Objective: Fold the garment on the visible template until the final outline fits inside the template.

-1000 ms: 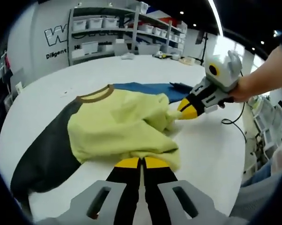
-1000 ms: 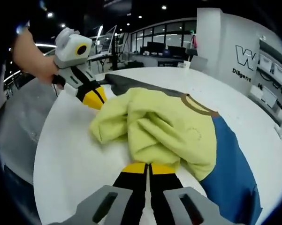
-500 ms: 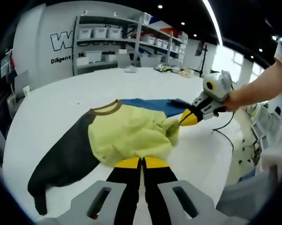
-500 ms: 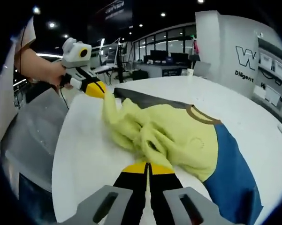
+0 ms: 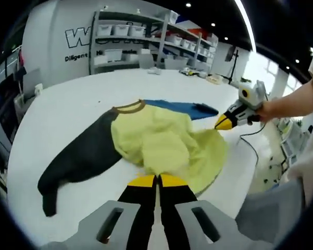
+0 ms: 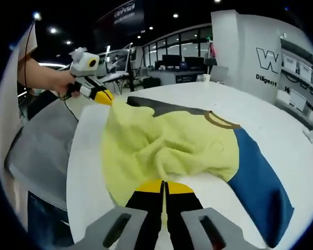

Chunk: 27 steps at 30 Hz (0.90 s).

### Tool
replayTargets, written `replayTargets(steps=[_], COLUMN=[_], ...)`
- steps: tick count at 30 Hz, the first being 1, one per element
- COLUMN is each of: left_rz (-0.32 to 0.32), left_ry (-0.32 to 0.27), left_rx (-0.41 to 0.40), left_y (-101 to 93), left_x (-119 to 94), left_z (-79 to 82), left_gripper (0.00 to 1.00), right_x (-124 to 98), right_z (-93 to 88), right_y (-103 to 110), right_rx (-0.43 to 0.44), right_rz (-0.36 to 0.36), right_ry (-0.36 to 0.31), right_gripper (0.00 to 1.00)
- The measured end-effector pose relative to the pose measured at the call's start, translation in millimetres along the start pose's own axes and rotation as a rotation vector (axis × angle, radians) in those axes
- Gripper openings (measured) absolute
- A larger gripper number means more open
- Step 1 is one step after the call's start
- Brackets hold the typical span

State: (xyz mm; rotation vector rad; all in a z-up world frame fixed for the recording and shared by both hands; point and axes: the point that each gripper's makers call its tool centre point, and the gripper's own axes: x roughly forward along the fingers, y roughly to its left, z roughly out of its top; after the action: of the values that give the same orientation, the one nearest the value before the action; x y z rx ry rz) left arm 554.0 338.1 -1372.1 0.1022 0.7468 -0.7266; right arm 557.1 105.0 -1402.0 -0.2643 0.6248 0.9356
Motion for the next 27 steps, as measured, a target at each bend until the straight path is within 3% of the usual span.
replayTargets(steps=[3,7,11,16,19,27], left_rz=[0.020,0.017,0.017,0.007,0.000,-0.010], left_ry=[0.039,0.068,0.086,0.101,0.118,0.144], left_rx=[-0.035,-0.061,-0.074,-0.091,-0.096,-0.091], left_y=[4.9,4.2,3.7,-0.3,-2.3,-13.4], left_x=[1,0,-2,-6,-8,-12], left_z=[-25.0,-43.9,-54.0,-61.0,-68.4,-79.9], left_gripper=[0.00,0.00,0.00,0.00,0.00,0.00], right_x=[3,7,11,16,12,-14], right_z=[-13.5,-32.7,-39.1,-39.8,-42.9,-61.1], right_y=[2,-6,-13,-10,-5,20], right_rx=[0.009,0.040,0.060,0.037,-0.002,0.038], right_rz=[-0.018,-0.048,-0.045,-0.005,-0.004,-0.034], right_ry=[0.018,0.060,0.086,0.115,0.143,0.160], right_gripper=[0.00,0.28,0.32,0.19,0.00,0.00])
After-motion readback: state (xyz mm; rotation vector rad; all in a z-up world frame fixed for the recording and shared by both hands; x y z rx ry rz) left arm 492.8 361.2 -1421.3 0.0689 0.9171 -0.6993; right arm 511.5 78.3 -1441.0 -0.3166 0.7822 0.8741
